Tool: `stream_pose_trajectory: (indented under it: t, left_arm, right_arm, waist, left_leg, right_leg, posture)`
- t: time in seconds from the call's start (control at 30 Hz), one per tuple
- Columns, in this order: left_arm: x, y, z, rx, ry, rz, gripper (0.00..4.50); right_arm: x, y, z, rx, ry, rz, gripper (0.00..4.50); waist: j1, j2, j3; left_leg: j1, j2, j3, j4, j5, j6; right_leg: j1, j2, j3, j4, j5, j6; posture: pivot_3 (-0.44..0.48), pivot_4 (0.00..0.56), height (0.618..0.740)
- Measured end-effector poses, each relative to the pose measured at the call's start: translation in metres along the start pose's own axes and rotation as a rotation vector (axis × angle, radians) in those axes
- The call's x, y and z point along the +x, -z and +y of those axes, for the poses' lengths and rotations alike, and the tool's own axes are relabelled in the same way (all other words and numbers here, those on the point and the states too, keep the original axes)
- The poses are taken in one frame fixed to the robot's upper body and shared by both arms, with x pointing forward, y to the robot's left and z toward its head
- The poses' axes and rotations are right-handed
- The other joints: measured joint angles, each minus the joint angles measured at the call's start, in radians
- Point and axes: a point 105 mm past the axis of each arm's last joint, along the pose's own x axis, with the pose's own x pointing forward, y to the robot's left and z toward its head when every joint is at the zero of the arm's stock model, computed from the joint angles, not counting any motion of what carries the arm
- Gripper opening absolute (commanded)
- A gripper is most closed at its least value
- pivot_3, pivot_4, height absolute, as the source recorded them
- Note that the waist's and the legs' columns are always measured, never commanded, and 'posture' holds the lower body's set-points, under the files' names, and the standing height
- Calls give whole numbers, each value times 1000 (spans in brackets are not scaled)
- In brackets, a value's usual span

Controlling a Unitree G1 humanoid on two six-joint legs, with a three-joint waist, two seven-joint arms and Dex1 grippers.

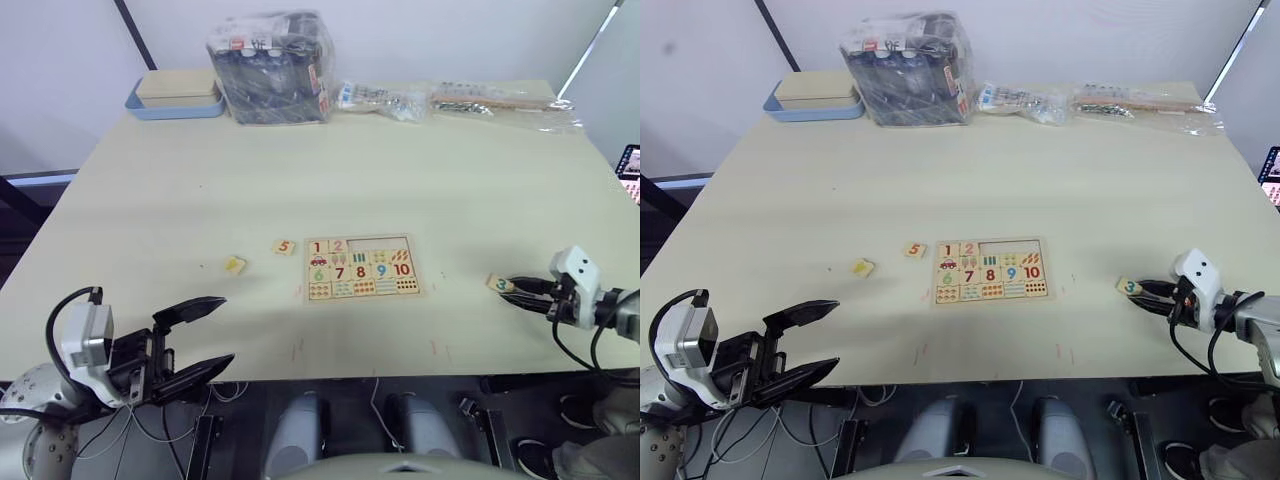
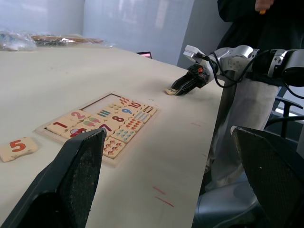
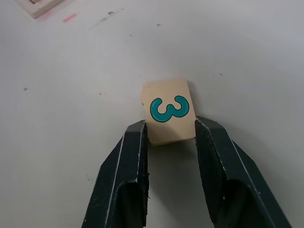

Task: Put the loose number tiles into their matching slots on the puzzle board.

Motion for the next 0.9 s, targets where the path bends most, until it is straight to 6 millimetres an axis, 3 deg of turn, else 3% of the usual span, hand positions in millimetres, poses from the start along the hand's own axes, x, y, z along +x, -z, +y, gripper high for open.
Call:
stream_pose_trajectory:
  t: [0.13, 0.33, 0.5, 0.9]
  left_arm:
    - [0, 1, 1, -3, -17, -5, 4500]
    - [-2, 3, 1, -15, -58, -17, 4500]
    - [-3, 4, 0, -14, -104, -28, 4500]
    - [-12, 7, -3, -19, -190, -34, 4500]
  right_arm:
    - [4, -24, 3, -72, -50, 37, 864]
    - [18, -101, 18, -220, -188, 39, 864]
    - [46, -157, 34, -324, -264, 128, 864]
    - [109, -205, 64, -461, -403, 272, 864]
  waist:
    - [-3, 1, 1]
    - [-3, 2, 1]
    - [-4, 2, 1]
    - [-9, 2, 1]
  left_leg:
    - [0, 0, 1, 0, 0, 0]
    - [0, 1, 0, 0, 0, 0]
    - [-2, 2, 0, -1, 0, 0]
    - [-4, 0, 0, -1, 0, 0]
  right_leg:
    - [0, 0, 1, 0, 0, 0]
    - [-2, 0, 0, 0, 0, 0]
    - [-4, -1, -1, 0, 0, -1]
    - [-4, -2, -2, -1, 0, -1]
  posture:
    - [0, 150, 740]
    - [0, 150, 740]
    - [0, 150, 740]
    - [0, 150, 740]
